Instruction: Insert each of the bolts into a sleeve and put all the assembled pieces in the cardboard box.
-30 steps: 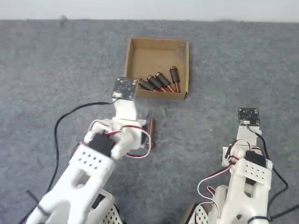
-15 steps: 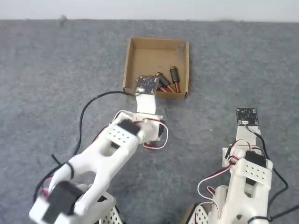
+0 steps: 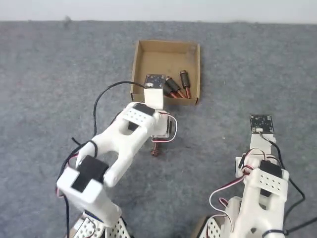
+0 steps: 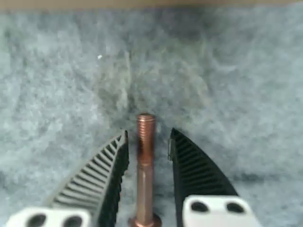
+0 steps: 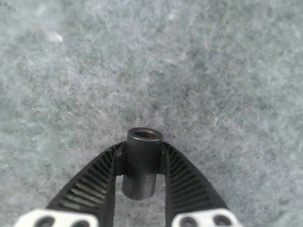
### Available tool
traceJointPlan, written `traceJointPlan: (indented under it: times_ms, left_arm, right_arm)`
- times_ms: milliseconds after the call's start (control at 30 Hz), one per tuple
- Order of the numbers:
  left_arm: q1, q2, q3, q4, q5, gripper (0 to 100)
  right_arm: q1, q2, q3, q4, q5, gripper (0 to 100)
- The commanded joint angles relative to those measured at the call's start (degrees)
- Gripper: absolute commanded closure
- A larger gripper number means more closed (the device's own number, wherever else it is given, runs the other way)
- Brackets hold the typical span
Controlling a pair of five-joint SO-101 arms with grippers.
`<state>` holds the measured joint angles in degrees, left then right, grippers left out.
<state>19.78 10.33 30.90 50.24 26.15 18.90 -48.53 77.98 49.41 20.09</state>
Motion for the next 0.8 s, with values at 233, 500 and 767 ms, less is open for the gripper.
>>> traceJointPlan:
  times_ms: [233,500,767]
  left_arm:
    - [2.4,1.1,-3.5,3.2,-4.3,95]
    - [8.6,0.4,-7.3,13.9,-34.9,99]
    - [13.3,0.4,-15.5,22.1,-62.8,99]
  right_arm:
    - [0.6,-1.5,-0.5,-0.9,1.0,99.3]
    - [0.6,-1.5,-0.5,-1.0,0.9,99.3]
    - [0.6,-1.5,-0.5,-1.0,0.7,99.3]
